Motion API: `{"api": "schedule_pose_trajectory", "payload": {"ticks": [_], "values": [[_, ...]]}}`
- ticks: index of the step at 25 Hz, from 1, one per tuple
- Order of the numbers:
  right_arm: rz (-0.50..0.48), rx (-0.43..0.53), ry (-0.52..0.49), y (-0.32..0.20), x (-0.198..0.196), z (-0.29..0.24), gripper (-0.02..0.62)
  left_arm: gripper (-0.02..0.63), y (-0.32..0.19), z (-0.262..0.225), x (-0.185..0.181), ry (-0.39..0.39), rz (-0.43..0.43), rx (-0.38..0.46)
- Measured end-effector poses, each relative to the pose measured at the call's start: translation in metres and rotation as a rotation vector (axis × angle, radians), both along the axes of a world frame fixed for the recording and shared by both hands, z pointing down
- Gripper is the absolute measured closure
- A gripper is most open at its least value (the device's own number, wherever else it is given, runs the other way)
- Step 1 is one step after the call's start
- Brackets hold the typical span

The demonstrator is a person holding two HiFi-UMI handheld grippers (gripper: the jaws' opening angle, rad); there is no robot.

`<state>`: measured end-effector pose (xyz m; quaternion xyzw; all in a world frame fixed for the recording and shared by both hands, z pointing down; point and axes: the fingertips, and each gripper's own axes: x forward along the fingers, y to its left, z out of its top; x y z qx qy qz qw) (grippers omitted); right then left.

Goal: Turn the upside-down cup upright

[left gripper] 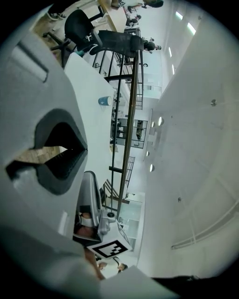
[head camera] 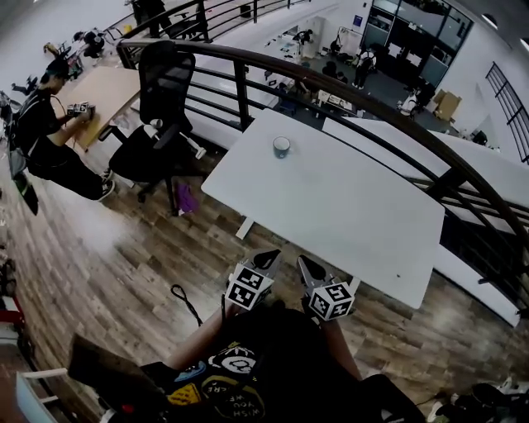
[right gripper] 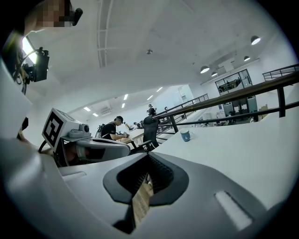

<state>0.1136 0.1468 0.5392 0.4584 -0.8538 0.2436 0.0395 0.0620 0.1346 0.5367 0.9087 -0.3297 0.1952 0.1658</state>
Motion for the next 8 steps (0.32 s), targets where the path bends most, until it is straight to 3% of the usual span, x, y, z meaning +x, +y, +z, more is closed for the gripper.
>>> {"api": "schedule_pose_trajectory", "payload": {"ticks": [8], "values": [[-0.049,0.005,-0.001,-0.001,-0.058,-0.017,0.597,0.601,0.001,-0.014,-0.035,-0.01,0.009,0.001]]}}
